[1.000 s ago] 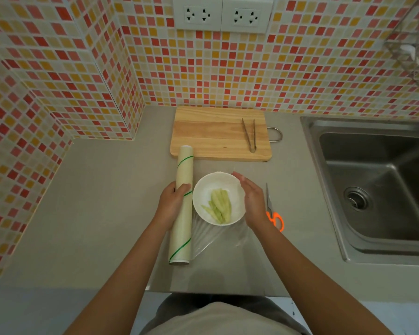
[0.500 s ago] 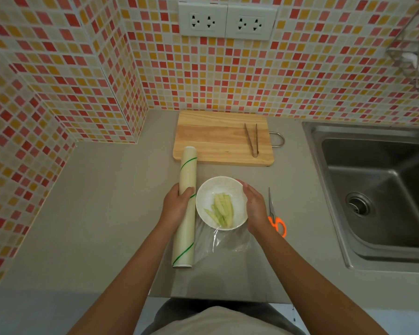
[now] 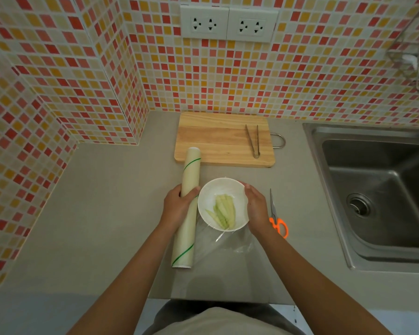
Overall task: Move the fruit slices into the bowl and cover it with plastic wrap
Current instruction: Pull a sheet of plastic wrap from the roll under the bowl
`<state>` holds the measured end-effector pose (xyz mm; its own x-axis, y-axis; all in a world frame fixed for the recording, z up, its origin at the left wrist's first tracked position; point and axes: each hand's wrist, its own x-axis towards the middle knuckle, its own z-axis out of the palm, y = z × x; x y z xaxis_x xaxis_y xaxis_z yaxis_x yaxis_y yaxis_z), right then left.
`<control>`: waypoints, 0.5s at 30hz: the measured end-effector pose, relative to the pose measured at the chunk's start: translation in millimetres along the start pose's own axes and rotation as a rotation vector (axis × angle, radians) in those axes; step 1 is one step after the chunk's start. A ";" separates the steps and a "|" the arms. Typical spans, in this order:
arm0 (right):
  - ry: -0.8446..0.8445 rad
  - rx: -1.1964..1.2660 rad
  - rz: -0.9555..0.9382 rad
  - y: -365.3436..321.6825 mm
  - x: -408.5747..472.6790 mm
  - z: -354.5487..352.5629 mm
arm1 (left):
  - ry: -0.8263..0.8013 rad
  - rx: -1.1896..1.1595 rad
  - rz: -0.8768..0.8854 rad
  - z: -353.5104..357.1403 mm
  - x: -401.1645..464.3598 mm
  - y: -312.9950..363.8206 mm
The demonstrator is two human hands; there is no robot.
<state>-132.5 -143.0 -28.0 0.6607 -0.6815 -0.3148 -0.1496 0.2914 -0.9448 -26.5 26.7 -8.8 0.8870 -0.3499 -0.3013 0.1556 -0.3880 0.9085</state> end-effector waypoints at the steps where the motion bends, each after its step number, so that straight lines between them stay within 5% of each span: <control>1: -0.001 0.006 0.005 0.2 -1.0 -0.3 | 0.004 -0.005 0.002 0.0 0.8 -0.1; 15: 0.049 -0.067 -0.051 -2.2 -3.0 2.0 | 0.024 -0.105 -0.074 -13.9 9.9 -11.5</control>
<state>-132.7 -140.3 -24.9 0.6320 -0.7269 -0.2689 -0.1669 0.2112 -0.9631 -13.5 39.6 -18.2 0.8813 -0.3028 -0.3627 0.2644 -0.3200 0.9098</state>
